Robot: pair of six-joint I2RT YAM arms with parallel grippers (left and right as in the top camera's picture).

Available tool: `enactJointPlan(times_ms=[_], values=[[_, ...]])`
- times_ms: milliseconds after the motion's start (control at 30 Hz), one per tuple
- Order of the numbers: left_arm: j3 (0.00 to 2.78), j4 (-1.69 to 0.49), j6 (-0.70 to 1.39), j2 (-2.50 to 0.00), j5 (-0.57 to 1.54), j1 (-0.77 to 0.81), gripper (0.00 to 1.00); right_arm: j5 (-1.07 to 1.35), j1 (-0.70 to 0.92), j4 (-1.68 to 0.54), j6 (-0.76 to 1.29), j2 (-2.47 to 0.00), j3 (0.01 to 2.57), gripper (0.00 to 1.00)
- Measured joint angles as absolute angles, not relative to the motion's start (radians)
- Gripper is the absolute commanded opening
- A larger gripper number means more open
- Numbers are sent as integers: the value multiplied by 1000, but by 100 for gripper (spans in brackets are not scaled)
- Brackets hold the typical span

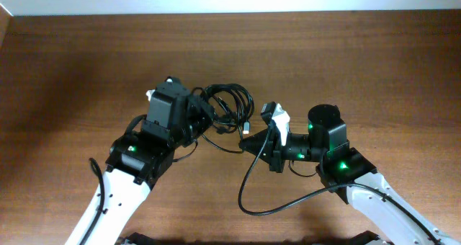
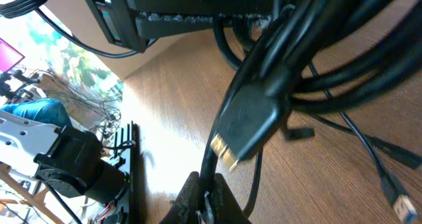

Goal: Untangle cables

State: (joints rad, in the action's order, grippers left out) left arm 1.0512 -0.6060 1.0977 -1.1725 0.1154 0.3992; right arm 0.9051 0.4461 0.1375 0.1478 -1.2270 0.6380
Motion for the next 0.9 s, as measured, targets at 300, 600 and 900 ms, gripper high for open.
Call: enactJointPlan(times_ms=[300,600,900], values=[[1051,-605,1105,-1171,105,188,0,723,446,-23,146,-1227,642,4],[1051,-634,859,-1165,216,171,0,721,446,51,199,-1227,641,99],[1051,-673,505,-1165,224,227,0,930,446,308,376,-1218,643,99]])
